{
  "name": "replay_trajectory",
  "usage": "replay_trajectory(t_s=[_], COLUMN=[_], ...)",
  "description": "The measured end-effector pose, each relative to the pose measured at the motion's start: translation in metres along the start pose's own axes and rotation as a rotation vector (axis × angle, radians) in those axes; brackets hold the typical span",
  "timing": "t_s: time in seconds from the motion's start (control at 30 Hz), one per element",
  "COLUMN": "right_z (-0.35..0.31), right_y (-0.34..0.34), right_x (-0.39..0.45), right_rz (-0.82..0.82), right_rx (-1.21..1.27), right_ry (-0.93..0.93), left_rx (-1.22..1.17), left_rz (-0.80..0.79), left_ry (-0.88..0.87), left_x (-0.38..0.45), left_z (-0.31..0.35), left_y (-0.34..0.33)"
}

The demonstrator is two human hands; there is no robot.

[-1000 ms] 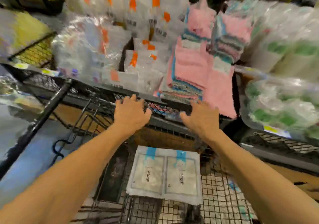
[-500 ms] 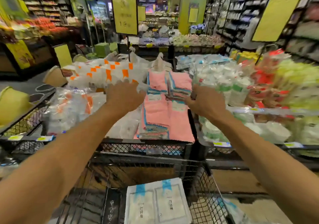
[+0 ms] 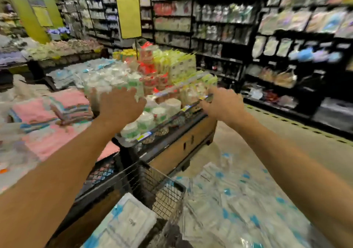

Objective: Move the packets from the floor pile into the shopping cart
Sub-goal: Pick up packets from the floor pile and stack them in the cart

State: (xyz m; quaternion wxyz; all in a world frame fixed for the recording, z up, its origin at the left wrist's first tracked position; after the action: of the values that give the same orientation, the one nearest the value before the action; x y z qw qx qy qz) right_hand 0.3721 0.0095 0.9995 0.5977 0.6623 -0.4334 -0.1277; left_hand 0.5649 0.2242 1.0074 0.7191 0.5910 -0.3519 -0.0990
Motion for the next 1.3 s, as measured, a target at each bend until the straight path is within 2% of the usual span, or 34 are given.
replay_trajectory(t_s=[0.17, 0.27, 0.47, 0.6, 0.77, 0.93, 1.07, 1.3], right_z=[0.160, 0.240, 0.374, 0.446, 0.510, 0.556, 0.589, 0.643], right_y=[0.046, 0.078, 0.125, 0.148, 0.155, 0.139, 0.110, 0.033], right_x=[-0.055, -0.094, -0.177, -0.227, -0.264, -0.275, -0.262, -0.222], right_rz=[0.025, 0.097, 0.153, 0.200, 0.213, 0.224, 0.219, 0.184], right_rx=[-0.112, -0.160, -0.177, -0.240, -0.276, -0.257, -0.254, -0.276], right_ry=[-0.251, -0.369, -0.556, -0.642, -0.731, -0.798, -0.832, -0.941], left_rx=[-0.137, -0.170, -0.247, -0.316, -0.375, -0.395, -0.403, -0.439], left_rz=[-0.019, -0.049, -0.099, -0.095, -0.128, -0.138, -0.150, -0.279], left_ry=[-0.260, -0.395, -0.582, -0.658, -0.709, -0.771, -0.852, -0.957], left_x=[-0.024, -0.043, -0.107, -0.157, -0.190, -0.192, -0.179, -0.143], left_z=[0.150, 0.239, 0.405, 0.492, 0.565, 0.607, 0.638, 0.705], left_y=[-0.017, -0.021, -0.030, -0.035, -0.059, -0.092, -0.131, -0.235])
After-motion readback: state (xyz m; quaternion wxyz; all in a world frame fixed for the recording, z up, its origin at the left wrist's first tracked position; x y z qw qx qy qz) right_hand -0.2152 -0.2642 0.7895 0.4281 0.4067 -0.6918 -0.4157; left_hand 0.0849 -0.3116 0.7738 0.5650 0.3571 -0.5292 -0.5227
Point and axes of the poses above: each hand's wrist, its own x-axis towards the middle knuckle, its own y-axis out of the back of the hand, z = x × y, the point moved 10 cm from there along x, towards the middle knuckle, and after that the axes turned 9 degrees about z, right-handed, at the moved point
